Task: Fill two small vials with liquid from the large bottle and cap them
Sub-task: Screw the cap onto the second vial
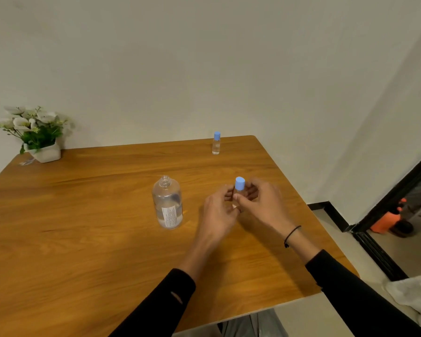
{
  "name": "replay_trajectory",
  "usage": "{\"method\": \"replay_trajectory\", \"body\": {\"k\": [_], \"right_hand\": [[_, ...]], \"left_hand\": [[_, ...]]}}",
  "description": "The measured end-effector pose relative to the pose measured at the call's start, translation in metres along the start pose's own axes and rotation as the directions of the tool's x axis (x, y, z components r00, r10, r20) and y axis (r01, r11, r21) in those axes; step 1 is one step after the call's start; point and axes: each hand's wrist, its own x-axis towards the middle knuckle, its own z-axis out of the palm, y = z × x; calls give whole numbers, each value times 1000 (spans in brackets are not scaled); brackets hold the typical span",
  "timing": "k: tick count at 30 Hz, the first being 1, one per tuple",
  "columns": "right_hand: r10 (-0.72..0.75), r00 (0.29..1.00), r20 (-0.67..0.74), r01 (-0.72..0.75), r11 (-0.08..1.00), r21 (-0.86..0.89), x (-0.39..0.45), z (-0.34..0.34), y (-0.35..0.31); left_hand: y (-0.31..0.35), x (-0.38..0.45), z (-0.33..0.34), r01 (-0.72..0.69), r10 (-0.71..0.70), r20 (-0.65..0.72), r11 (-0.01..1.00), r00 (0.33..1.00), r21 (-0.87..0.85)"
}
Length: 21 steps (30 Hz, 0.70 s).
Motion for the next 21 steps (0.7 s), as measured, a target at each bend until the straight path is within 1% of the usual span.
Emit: {"method": "replay_trajectory", "body": {"k": [3, 5, 7, 9, 12, 14, 17, 19, 21], "right_hand": [[17, 997, -74, -18, 1000, -22, 21, 7, 15], [33, 990, -134, -35, 999, -18, 43, 9, 26], [49, 980, -192, -56, 998, -31, 70, 12, 35], [59, 973, -222, -70, 997, -43, 97, 15, 45], [76, 974, -215, -82, 996, -19, 132, 24, 67], [94, 979, -183, -95, 995, 6, 149, 31, 85], [104, 984, -145, -103, 995, 17, 168, 38, 106], [109, 985, -131, -107, 994, 26, 181, 40, 116], [101, 987, -129, -98, 995, 28, 197, 44, 122]], "left_hand": [[-2, 29, 8, 29, -29, 63, 1000, 998, 5], [2, 57, 10, 65, -65, 57, 998, 996, -7], [9, 87, 10, 101, -100, -38, 995, 994, 13], [10, 116, 11, 139, -131, -166, 990, 977, 35], [-3, 158, 20, 222, -186, -331, 972, 925, 74], [-15, 180, 26, 297, -234, -392, 949, 890, 108], [-28, 206, 35, 374, -294, -425, 920, 856, 118], [-35, 223, 40, 371, -287, -434, 920, 854, 122], [-40, 239, 41, 339, -247, -442, 930, 862, 140]]}}
